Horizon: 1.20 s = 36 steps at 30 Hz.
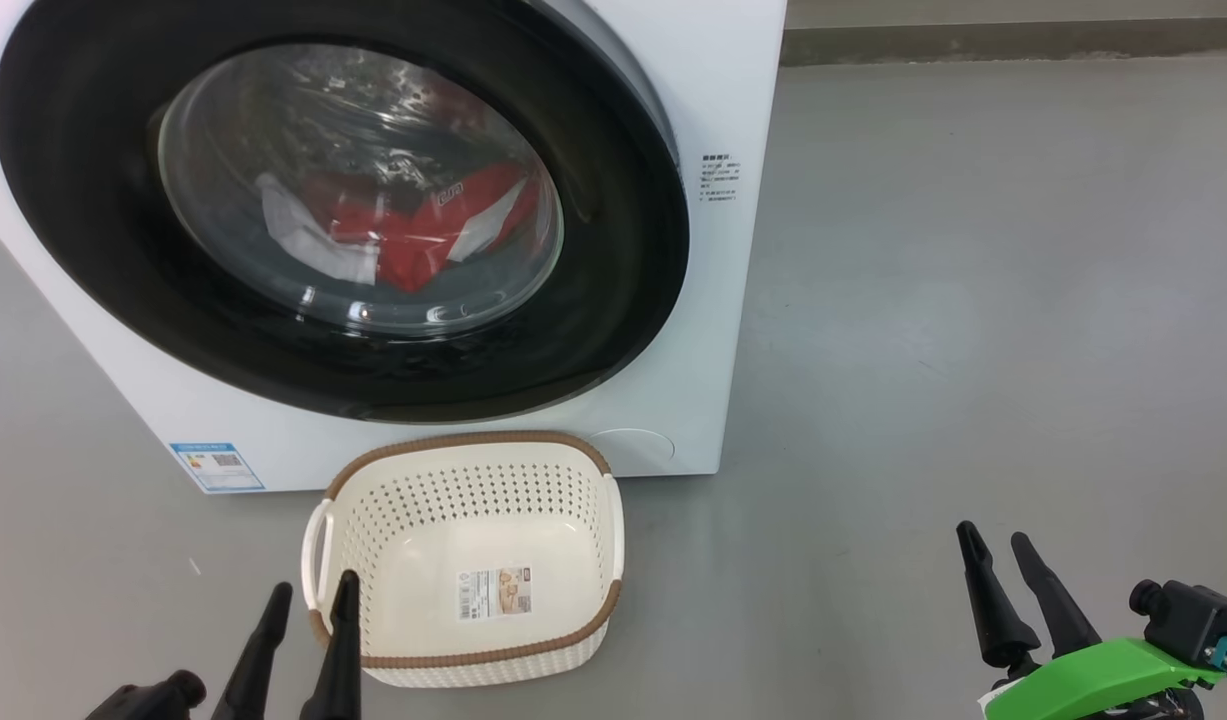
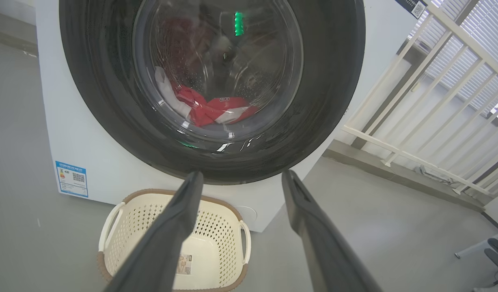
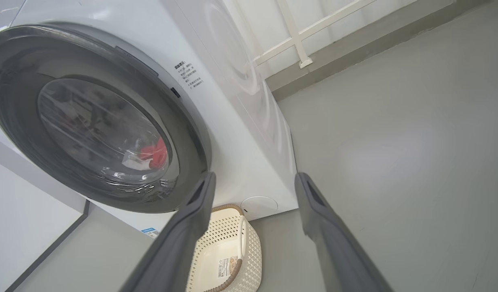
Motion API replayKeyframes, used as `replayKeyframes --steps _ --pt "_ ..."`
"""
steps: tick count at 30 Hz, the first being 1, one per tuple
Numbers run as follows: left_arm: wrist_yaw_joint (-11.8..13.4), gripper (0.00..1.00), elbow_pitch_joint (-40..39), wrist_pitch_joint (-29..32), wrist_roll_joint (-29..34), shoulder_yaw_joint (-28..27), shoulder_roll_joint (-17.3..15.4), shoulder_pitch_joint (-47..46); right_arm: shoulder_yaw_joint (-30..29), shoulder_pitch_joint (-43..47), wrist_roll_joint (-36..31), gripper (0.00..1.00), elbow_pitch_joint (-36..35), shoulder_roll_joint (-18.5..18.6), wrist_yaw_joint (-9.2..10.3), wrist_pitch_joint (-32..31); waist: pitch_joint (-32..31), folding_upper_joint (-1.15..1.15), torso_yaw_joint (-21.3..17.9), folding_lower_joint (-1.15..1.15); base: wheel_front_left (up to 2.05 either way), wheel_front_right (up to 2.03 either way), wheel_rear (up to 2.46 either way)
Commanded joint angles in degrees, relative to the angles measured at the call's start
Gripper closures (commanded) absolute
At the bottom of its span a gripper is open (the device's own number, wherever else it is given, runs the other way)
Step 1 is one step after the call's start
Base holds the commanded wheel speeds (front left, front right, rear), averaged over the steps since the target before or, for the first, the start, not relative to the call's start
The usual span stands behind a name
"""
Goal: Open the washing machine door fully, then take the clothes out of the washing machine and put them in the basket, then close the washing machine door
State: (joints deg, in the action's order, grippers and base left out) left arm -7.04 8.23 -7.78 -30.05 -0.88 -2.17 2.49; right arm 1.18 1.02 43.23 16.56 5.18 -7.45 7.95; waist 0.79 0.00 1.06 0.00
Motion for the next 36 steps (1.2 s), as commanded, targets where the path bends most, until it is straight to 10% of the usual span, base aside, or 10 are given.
replayKeyframes --steps 1,36 --pt "0.0 0.00 -2.0 -1.0 2.1 -1.0 -0.8 -0.7 1.3 -0.8 -1.8 0.00 -1.7 1.2 -0.02 0.9 0.0 0.00 0.0 0.00 0.00 0.00 0.00" --pt "-0.4 0.00 -3.6 -6.9 22.9 -2.4 -0.9 0.4 0.6 1.3 -21.2 0.00 -3.9 1.3 -0.03 6.8 0.6 0.00 -0.2 0.00 0.00 0.00 0.00"
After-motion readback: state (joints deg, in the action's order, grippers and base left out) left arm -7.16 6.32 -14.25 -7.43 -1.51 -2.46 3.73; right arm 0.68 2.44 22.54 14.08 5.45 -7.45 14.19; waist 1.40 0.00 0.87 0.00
